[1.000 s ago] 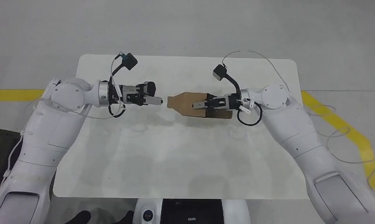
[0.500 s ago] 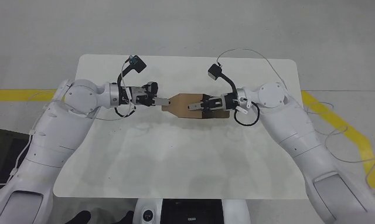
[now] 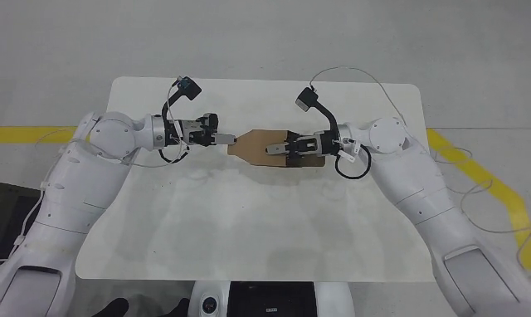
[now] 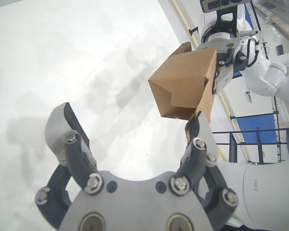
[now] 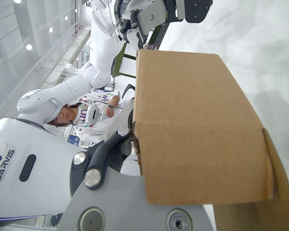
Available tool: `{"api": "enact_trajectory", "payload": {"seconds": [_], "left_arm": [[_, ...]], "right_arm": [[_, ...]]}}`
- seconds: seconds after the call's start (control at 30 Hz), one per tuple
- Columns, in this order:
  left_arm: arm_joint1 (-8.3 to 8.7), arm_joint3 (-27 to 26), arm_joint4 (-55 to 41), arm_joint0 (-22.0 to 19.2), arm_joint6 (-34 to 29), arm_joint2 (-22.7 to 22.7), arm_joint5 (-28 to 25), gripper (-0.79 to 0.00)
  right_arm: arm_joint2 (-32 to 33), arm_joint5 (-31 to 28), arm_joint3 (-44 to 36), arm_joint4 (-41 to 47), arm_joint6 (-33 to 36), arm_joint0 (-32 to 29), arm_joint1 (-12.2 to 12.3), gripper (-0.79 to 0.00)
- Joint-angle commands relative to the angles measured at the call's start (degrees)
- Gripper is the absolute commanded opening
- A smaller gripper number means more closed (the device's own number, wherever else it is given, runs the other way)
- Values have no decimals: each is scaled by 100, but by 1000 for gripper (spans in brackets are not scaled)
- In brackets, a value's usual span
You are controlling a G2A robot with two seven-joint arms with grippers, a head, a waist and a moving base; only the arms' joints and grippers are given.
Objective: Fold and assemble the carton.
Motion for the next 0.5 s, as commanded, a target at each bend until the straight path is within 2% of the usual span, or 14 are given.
{"api": "enact_trajectory", "payload": {"seconds": [0.0,0.47], "left_arm": [[2,17,-38,3,-14,-8,-16,0],[12,-43,-364,41,-199,-32,-57,0]], "right_arm": [[8,-21,-32,37,-1,-6,-7,-785],[-105,-207,-108,319,79,66,-126,-785]]}}
